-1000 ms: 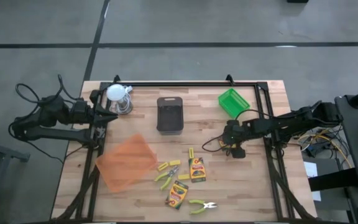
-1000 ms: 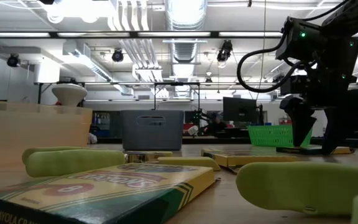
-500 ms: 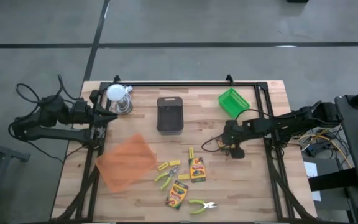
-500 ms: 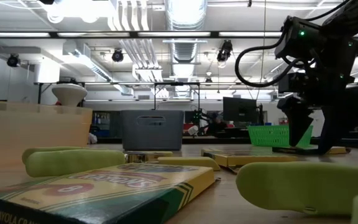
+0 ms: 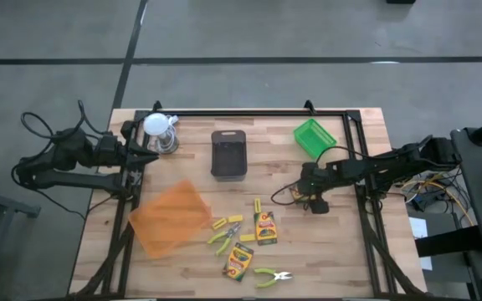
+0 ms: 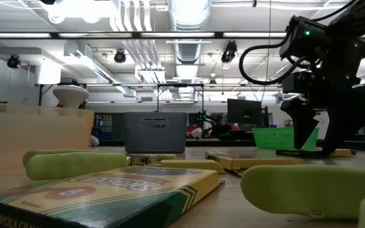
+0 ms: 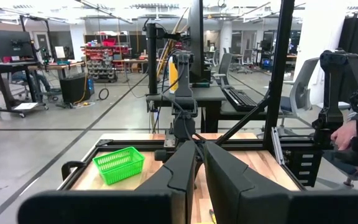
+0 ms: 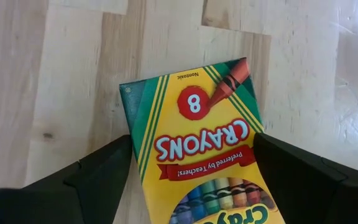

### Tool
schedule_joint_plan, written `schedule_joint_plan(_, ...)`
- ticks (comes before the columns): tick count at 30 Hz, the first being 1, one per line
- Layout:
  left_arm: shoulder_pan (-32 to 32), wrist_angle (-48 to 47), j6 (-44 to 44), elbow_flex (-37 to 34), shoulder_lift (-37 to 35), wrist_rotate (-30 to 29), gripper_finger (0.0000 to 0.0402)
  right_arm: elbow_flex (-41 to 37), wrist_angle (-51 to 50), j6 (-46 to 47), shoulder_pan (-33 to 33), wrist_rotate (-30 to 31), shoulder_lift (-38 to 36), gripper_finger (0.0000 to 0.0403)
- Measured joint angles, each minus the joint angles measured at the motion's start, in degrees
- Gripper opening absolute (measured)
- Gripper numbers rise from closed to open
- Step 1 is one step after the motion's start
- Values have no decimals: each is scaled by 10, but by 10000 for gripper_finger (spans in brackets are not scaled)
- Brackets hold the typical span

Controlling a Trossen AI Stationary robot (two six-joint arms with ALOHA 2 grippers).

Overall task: Pick & Place School Supplies
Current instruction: Put the pack of crayons into the orange bin

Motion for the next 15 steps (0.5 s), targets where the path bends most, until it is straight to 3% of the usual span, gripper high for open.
schedule_joint_plan(15, 0, 0, 0, 0, 0, 0, 44, 1, 4, 49, 1, -12, -4, 327)
